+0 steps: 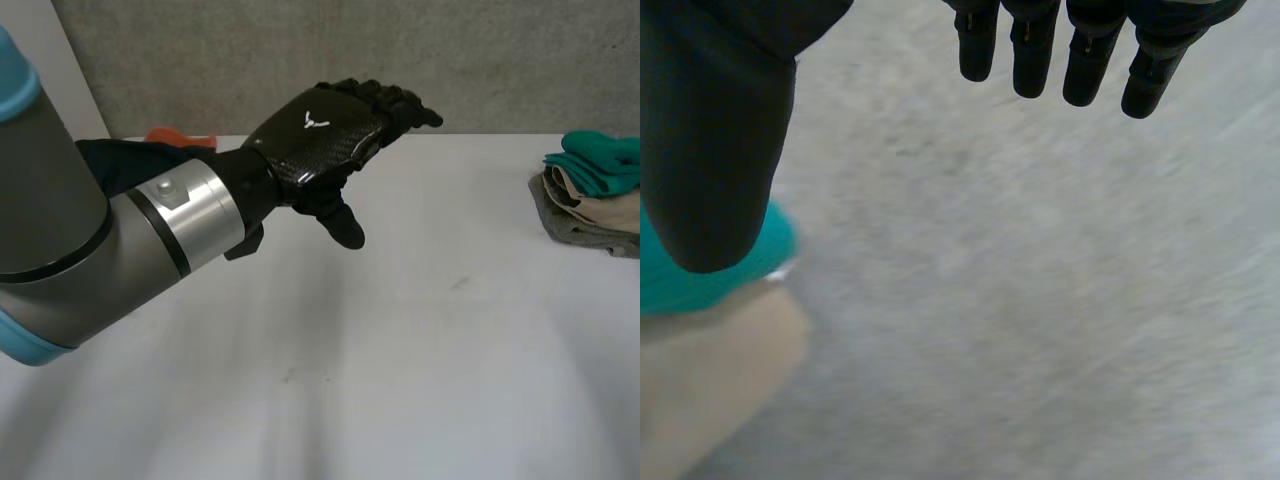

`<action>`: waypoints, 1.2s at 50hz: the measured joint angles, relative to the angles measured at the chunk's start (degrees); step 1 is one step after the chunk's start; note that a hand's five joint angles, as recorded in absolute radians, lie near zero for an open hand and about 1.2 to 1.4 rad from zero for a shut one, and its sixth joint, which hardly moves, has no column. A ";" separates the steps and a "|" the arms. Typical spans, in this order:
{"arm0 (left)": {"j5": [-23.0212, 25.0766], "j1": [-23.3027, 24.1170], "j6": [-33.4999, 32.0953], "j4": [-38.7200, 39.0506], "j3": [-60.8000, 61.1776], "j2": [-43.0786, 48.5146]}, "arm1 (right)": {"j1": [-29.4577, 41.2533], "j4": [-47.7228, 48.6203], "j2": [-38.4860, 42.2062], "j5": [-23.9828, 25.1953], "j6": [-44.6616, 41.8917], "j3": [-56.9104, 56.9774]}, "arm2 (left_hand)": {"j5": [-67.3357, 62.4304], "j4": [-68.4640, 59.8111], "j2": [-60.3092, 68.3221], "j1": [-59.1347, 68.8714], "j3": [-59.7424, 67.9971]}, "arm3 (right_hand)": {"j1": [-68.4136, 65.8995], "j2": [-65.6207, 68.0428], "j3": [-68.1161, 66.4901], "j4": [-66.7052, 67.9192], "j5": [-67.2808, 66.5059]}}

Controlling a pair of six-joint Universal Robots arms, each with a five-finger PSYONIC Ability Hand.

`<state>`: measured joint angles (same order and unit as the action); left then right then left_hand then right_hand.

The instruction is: Fold the laundry.

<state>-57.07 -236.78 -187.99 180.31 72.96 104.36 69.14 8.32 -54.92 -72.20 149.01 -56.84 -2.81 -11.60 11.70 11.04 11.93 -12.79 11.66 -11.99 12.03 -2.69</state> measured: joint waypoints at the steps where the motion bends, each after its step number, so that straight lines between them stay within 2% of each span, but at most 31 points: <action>1: -0.01 0.02 0.01 0.16 -0.01 -0.34 | 0.55 0.19 -1.10 -1.54 -1.15 0.11 | 0.00 0.00 0.00 0.00 0.00 | 0.00 0.00 0.00 0.00 0.00; 5: -0.29 -0.06 0.17 1.48 -0.09 -1.74 | 5.33 3.90 -4.83 -5.29 -2.81 -0.50 | 0.00 0.00 0.00 0.00 0.00 | 0.00 0.00 0.00 0.00 0.00; 8: -0.92 -0.42 0.69 2.95 -0.26 -2.93 | 10.59 9.17 -7.33 -5.23 -1.63 -3.34 | 0.00 0.00 0.00 0.00 0.00 | 0.00 0.00 0.00 0.00 0.00; 11: -2.56 -1.39 1.49 4.46 -0.51 -4.14 | 16.09 15.17 -10.86 -2.40 0.43 -9.03 | 0.00 0.00 0.00 0.00 0.00 | 0.00 0.00 0.00 0.00 -0.01; 14: -6.67 -4.66 2.15 6.17 -0.78 -5.31 | 21.54 20.55 -15.07 3.00 2.25 -17.44 | 0.00 0.00 0.00 0.00 0.00 | 0.00 0.00 0.00 0.00 -0.01; 18: -12.77 -12.30 2.00 8.18 -1.29 -5.33 | 27.85 24.06 -19.10 10.44 3.20 -28.87 | 0.00 0.00 0.00 0.00 0.00 | 0.00 0.00 0.01 0.00 0.00; 21: -15.11 -17.76 0.49 8.95 -2.20 -3.17 | 31.48 23.44 -20.36 13.54 3.10 -35.09 | 0.00 0.00 0.00 0.00 0.00 | 0.00 0.00 0.01 0.00 0.00; 24: -16.24 -23.36 -3.78 9.15 -4.20 1.94 | 34.44 20.26 -20.54 14.69 2.26 -39.64 | 0.00 0.00 0.00 0.00 0.00 | 0.00 0.00 0.01 0.00 0.00; 28: -16.22 -29.82 -14.41 9.18 -8.85 13.02 | 36.83 12.42 -19.46 13.57 -1.30 -43.17 | 0.00 0.00 0.00 0.00 0.00 | 0.00 0.00 0.01 0.00 0.00; 31: -15.27 -32.90 -22.28 9.19 -12.76 21.79 | 37.29 7.76 -18.26 12.10 -4.71 -44.41 | 0.00 0.00 0.00 0.00 0.00 | 0.00 0.00 0.01 0.00 0.00; 34: -12.22 -35.16 -29.42 9.48 -17.98 31.72 | 37.19 4.67 -17.22 10.62 -8.09 -45.55 | 0.00 0.00 0.00 0.00 0.00 | 0.00 0.00 0.01 0.00 -0.02; 37: -8.76 -36.34 -32.64 9.93 -22.81 39.34 | 36.88 3.47 -16.65 9.76 -10.19 -46.54 | 0.00 0.00 0.00 0.00 0.00 | 0.00 0.00 0.01 0.00 0.00; 43: -4.87 -36.97 -33.45 10.49 -30.77 49.40 | 36.43 3.53 -16.41 9.44 -11.10 -47.89 | -1.88 -2.56 3.05 3.85 2.40 | 0.00 0.00 0.01 0.00 -0.01; 45: -4.55 -36.84 -33.17 10.59 -32.81 51.60 | 36.30 3.71 -16.43 9.47 -11.05 -48.27 | -15.45 -16.65 16.48 19.86 16.14 | 0.00 0.00 0.01 0.00 0.00; 46: -4.61 -36.76 -33.07 10.65 -33.26 52.05 | 36.24 3.78 -16.44 9.49 -11.01 -48.37 | -15.45 -16.65 16.48 19.86 16.14 | 0.00 0.00 0.01 0.00 0.00; 47: -4.90 -36.54 -32.91 10.80 -33.82 52.61 | 36.13 3.88 -16.45 9.52 -10.96 -48.49 | -29.43 -31.51 32.52 36.21 30.85 | 0.00 0.00 0.01 0.00 -0.01; 48: -5.21 -36.34 -32.81 10.93 -34.02 52.79 | 36.05 3.94 -16.46 9.54 -10.92 -48.54 | -29.43 -31.51 32.52 36.21 30.85 | 0.00 0.00 0.01 0.00 -0.01; 49: -5.68 -36.06 -32.71 11.15 -34.07 52.84 | 35.96 4.03 -16.48 9.55 -10.88 -48.58 | -41.54 -44.43 45.04 46.61 43.67 | 0.00 0.00 0.01 0.00 0.00; 50: -6.61 -35.53 -32.55 11.66 -33.75 52.53 | 35.85 4.16 -16.50 9.55 -10.82 -48.61 | -49.25 -52.46 51.71 51.05 51.37 | 0.00 0.00 0.01 0.00 0.00; 52: -8.51 -34.36 -32.22 13.04 -32.25 50.89 | 35.68 4.42 -16.53 9.56 -10.74 -48.62 | -51.68 -56.29 55.01 51.40 54.29 | 0.00 0.00 0.01 0.00 -0.01; 57: -12.50 -30.70 -29.29 20.27 -22.84 40.19 | 35.44 5.06 -16.64 9.51 -10.54 -48.55 | -51.68 -56.93 55.60 51.40 54.97 | 0.00 0.00 0.01 0.00 -0.01; 60: -13.64 -27.40 -24.82 26.41 -15.12 31.62 | 35.32 5.38 -16.77 9.31 -10.37 -48.34 | -51.68 -56.93 55.60 51.40 54.97 | 0.00 0.00 0.01 0.00 0.00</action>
<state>-70.71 -264.18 -212.81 206.72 57.84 135.99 104.46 13.70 -71.69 -62.89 138.65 -105.17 -54.49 -68.52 67.30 62.44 66.90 -12.79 11.66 -11.98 12.03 -2.69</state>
